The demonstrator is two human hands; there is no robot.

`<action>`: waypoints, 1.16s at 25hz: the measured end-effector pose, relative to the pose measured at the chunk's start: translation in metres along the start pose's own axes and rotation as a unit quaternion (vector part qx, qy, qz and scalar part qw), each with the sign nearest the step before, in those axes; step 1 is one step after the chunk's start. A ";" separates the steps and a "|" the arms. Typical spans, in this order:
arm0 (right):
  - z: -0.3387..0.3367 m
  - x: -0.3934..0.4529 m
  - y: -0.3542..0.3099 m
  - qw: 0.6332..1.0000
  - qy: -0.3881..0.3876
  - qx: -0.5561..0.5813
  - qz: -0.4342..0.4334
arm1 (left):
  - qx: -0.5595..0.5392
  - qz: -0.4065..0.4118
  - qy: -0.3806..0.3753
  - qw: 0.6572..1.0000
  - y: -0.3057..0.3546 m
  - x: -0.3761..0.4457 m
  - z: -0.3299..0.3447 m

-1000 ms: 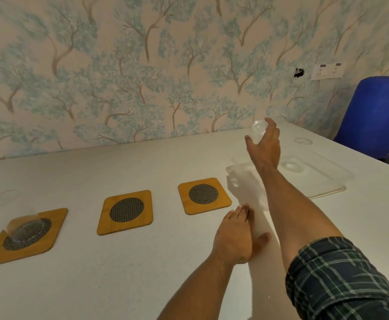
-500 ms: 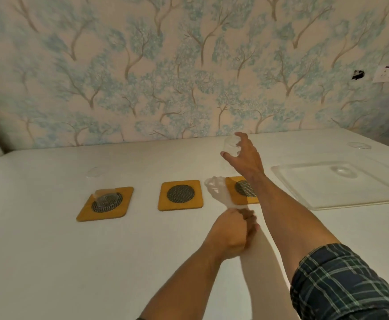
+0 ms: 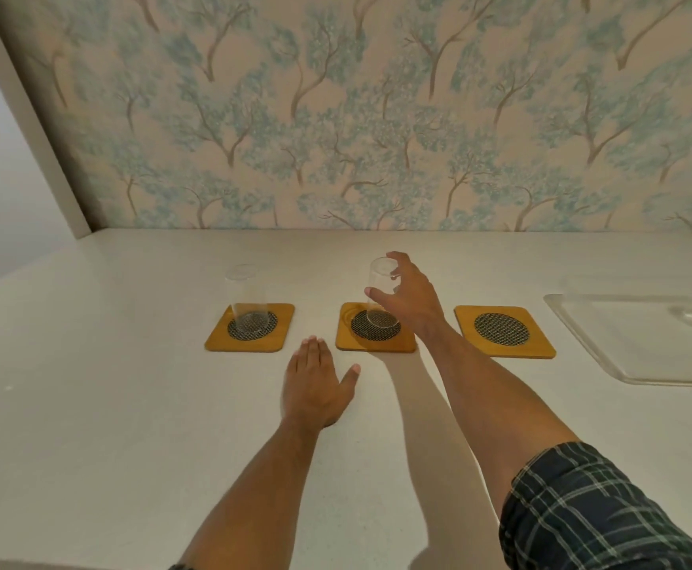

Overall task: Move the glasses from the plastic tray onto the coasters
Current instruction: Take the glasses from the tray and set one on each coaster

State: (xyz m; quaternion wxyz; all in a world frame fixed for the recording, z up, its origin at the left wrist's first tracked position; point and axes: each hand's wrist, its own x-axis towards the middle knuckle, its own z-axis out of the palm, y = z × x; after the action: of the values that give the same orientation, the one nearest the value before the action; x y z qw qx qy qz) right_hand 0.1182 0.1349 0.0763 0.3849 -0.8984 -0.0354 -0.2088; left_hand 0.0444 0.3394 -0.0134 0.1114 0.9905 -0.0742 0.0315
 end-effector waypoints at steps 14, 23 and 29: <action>0.029 0.001 0.004 1.000 -0.005 -0.002 0.017 | 0.024 0.009 0.008 1.000 0.002 0.001 0.003; 0.003 -0.011 0.004 0.997 -0.031 -0.071 0.021 | 0.006 0.021 0.048 0.999 0.008 0.001 0.003; -0.068 -0.025 0.053 0.989 0.080 -0.121 -0.015 | 0.059 0.286 0.128 0.948 0.040 0.001 -0.011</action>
State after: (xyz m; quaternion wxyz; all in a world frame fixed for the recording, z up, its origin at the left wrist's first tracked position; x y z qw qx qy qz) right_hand 0.0843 0.0522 0.0720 0.2719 -0.9181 0.0070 -0.2883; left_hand 0.0382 0.3027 0.0059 0.0475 0.9202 -0.3370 0.1933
